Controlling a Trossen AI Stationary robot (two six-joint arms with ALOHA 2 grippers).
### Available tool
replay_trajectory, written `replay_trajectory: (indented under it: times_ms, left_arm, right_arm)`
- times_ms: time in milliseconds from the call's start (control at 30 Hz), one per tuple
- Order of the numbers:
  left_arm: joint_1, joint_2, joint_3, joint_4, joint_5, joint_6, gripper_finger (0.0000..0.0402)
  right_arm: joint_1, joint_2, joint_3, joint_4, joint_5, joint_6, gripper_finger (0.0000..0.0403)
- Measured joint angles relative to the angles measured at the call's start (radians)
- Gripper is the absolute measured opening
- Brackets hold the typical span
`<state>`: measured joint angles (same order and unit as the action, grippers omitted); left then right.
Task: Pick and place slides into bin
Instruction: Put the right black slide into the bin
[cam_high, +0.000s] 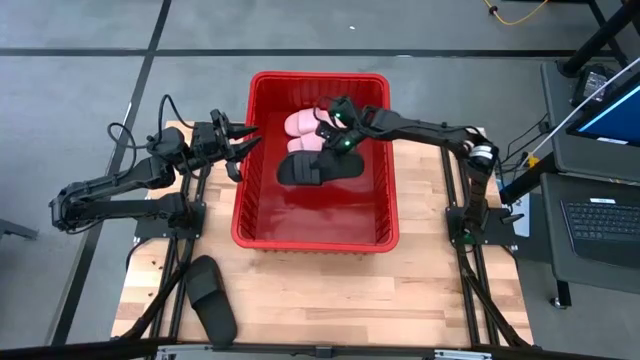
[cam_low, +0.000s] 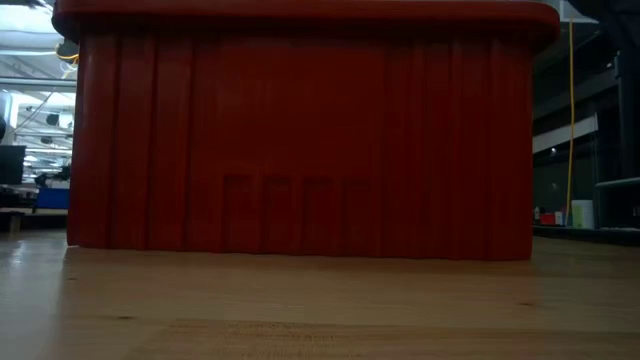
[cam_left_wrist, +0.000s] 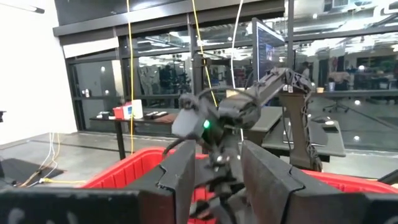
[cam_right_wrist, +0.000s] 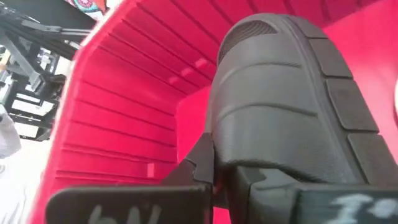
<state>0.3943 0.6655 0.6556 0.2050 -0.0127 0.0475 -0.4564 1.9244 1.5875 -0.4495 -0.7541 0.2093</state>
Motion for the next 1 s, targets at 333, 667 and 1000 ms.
replay_trajectory:
  times_ms: [333, 667, 1000]
  left_arm:
    - [0.0, 0.0, 0.0, 0.0, 0.0, 0.005, 0.0123]
    - [0.0, 0.0, 0.0, -0.027, 0.0, 0.019, 0.0123]
    - [0.0, 0.0, 0.0, -0.048, 0.0, 0.019, 0.0123]
  right_arm:
    - [0.0, 0.092, 0.0, 0.099, 0.0, 0.077, 0.0017]
    - [0.001, 0.098, 0.0, 0.087, 0.038, 0.101, 0.0017]
    - [0.0, 0.115, 0.001, 0.087, 0.076, 0.108, 0.0017]
